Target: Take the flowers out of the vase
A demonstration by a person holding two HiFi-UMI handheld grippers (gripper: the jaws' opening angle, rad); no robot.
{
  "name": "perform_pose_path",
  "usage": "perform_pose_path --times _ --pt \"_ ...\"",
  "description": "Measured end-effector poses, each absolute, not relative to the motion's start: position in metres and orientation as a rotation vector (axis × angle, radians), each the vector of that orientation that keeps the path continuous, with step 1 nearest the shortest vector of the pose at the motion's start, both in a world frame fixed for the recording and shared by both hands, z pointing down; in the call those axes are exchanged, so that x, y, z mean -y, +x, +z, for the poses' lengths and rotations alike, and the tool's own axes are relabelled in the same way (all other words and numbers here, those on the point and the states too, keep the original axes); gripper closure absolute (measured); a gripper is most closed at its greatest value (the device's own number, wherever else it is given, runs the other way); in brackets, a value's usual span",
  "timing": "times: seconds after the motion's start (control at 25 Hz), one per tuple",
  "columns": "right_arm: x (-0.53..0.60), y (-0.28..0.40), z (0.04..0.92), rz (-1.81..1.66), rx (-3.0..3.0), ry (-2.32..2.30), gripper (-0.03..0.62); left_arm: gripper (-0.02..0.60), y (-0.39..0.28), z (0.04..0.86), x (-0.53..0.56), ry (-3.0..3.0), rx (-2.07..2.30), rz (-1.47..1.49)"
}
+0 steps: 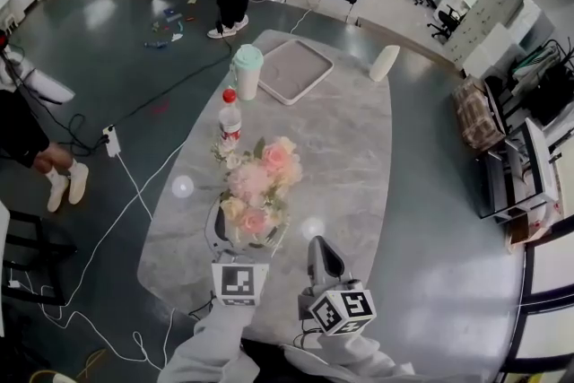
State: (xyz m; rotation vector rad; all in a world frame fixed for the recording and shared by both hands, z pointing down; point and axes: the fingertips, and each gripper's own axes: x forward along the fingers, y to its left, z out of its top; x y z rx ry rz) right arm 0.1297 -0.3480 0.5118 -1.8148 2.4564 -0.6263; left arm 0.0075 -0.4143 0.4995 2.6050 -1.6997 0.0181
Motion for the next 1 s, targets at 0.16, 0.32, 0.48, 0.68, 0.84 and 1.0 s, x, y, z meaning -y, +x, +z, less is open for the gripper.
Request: perform_pose_path --times 0.16,0.32,0.48,0.68,0.84,1.0 --pt "0.352 0.131 0.514 -0.627 -2.458 -1.818 0.594 0.051 0.009 0.488 0.422 2.610 1.678 -0.005" --pt "0.354 0.131 0.516 -0.634 -2.458 -1.813 0.594 0.051 0.013 0.481 0.426 2.660 1.655 0.016" --pt "0.354 0.132 0.512 -0.639 -2.452 -1.811 0.594 0.052 0.017 0.471 0.429 2.637 1.647 0.028" --pt "0.351 0.133 0.514 -0.640 -2.446 -1.810 0.594 0.052 0.014 0.469 0.432 2.657 1.669 0.050" --pt "0.353 0.135 0.512 -0.634 -2.438 -1.816 0.594 0.054 0.014 0.469 0.432 2.650 1.678 0.084" --pt "0.354 0.135 0.512 -0.639 -2.436 -1.813 0.594 0.057 0.014 0.469 0.433 2.640 1.698 0.100"
